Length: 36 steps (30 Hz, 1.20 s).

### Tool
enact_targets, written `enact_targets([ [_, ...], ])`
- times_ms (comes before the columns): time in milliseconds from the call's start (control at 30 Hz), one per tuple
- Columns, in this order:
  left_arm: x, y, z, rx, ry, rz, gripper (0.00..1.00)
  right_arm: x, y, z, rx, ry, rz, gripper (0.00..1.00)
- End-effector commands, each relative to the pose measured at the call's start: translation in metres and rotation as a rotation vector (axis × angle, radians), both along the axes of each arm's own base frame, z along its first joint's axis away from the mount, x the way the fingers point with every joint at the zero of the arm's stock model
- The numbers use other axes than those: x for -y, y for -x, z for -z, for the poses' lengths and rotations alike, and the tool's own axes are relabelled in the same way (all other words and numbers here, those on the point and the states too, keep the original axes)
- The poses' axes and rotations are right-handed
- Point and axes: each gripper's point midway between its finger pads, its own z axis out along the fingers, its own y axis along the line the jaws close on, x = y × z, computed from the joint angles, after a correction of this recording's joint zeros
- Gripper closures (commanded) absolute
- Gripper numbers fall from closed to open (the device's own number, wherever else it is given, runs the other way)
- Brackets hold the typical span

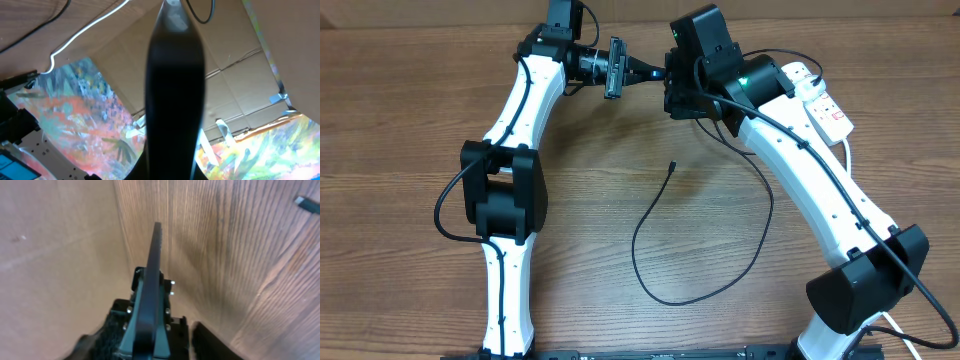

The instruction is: Plug charger to phone and switch on socket

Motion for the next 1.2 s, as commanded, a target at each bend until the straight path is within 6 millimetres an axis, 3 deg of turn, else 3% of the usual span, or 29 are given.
enact_targets([
  [0, -0.008, -0.003, -0.029, 0.097, 0.001, -0.021, 0.96, 0.001, -0.001, -0.022, 0.066, 0.020, -0.047, 0.35],
  [100, -0.023, -0.016, -0.021, 0.181, -0.046, -0.071, 0.96, 0.015, -0.008, -0.022, 0.116, 0.136, -0.164, 0.18],
  [267, -0.046, -0.030, -0.014, 0.410, -0.087, -0.098, 0.96, 0.037, -0.016, -0.023, 0.195, 0.320, -0.390, 0.04],
  [433, -0.065, -0.036, -0.011, 0.915, -0.104, -0.028, 0.96, 0.054, -0.010, -0.012, 0.219, 0.440, -0.681, 0.00],
  [533, -0.067, -0.023, -0.002, 1.060, -0.111, 0.039, 0.96, 0.063, 0.005, 0.002, 0.174, 0.509, -0.812, 0.00],
  [733, -0.071, -0.001, 0.014, 1.124, -0.314, 0.180, 0.96, 0.062, 0.021, 0.048, 0.062, 0.567, -0.877, 0.00],
  [800, -0.076, 0.007, 0.007, 1.177, -0.415, 0.239, 0.96, 0.059, 0.024, 0.067, 0.031, 0.558, -0.895, 0.00],
  [900, -0.093, 0.016, -0.015, 1.236, -0.632, 0.301, 0.96, 0.057, 0.029, 0.092, -0.019, 0.543, -0.919, 0.10],
  [967, -0.114, 0.019, -0.036, 1.217, -0.822, 0.273, 0.96, 0.050, 0.034, 0.107, -0.054, 0.507, -0.955, 0.19],
  [1000, -0.140, 0.022, -0.054, 1.153, -1.007, 0.199, 0.96, 0.040, 0.038, 0.119, -0.064, 0.478, -1.015, 0.24],
  [1033, -0.152, 0.024, -0.062, 1.134, -1.086, 0.174, 0.96, 0.035, 0.041, 0.126, -0.078, 0.472, -1.040, 0.27],
  [1167, -0.191, 0.039, -0.076, 1.055, -1.312, 0.141, 0.96, 0.025, 0.052, 0.156, -0.159, 0.467, -1.090, 0.34],
])
